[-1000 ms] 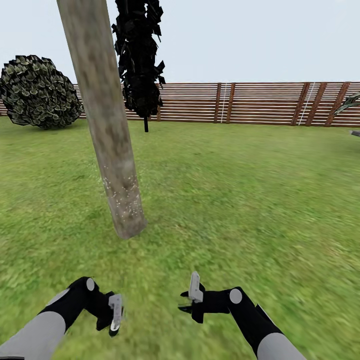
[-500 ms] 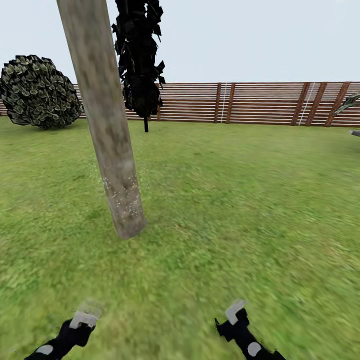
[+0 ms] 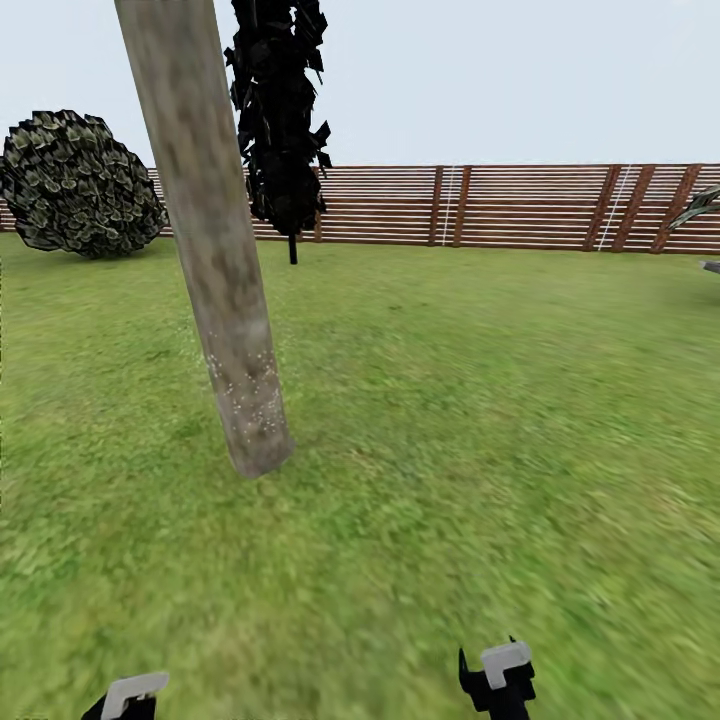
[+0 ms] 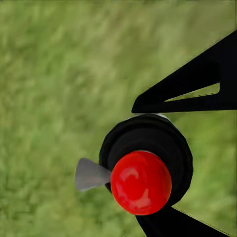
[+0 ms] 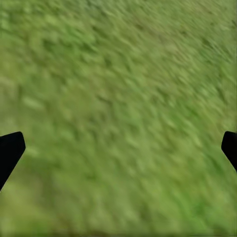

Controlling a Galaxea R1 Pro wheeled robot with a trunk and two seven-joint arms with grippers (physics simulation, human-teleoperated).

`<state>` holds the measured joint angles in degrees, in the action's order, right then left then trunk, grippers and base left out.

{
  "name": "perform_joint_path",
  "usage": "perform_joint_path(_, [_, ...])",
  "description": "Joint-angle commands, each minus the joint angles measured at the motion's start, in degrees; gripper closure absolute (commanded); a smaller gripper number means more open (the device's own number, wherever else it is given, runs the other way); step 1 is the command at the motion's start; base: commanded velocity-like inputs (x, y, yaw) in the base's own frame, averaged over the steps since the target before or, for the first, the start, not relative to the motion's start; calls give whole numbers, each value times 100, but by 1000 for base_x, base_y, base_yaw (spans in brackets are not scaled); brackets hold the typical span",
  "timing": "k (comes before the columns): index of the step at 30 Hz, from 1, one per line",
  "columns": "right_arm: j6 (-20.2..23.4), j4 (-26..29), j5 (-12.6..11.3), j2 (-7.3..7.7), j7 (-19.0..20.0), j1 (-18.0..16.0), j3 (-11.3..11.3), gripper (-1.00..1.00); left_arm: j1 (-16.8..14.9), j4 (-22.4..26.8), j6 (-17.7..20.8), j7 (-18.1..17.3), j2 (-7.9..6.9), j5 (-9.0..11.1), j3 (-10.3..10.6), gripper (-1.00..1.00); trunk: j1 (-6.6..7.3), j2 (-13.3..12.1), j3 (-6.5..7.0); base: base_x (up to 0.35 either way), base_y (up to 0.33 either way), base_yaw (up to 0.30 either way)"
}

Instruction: In the garden, pick up the pesticide atomizer on the floor and spray pesticide onto both trees until each tree trunk is fully covered.

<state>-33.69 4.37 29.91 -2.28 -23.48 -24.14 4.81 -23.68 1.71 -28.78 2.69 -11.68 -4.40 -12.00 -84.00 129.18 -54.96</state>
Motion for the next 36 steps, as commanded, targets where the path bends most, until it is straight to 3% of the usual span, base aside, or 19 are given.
perform_joint_path(1, [-14,-43,59,-8,-25,-3,46,-100,-5,-9,-8,57,19,-44,-22,100,1,2,-5,0,0,247])
perform_joint_path(4, [-14,-102,59,-7,-25,-3,76,-100,-5,2,0,74,31,-45,-27,100,1,2,-5,0,0,267])
perform_joint_path(9, [-14,-128,65,-2,-25,-3,496,-100,-5,9,-1,83,136,-36,-38,100,1,2,-5,0,0,279])
perform_joint_path(12, [-14,-136,67,-6,-25,-3,583,-100,-5,-7,0,83,193,-31,-44,100,1,2,-5,0,0,282])
perform_joint_path(17, [-14,-152,68,-16,-25,2,612,-100,-6,-12,3,83,218,173,-48,100,1,2,-5,0,0,282])
perform_joint_path(21, [-22,-160,68,-33,-38,1,618,-100,-5,-15,19,82,219,209,-45,100,1,2,1,0,0,283])
perform_joint_path(26, [-23,-158,68,-36,-42,4,624,-100,76,-23,0,36,228,468,-48,100,1,2,10,0,0,283])
perform_joint_path(36, [-14,-173,71,-35,-43,5,618,-100,127,-22,3,74,298,485,-48,100,1,2,10,-13,259,282])
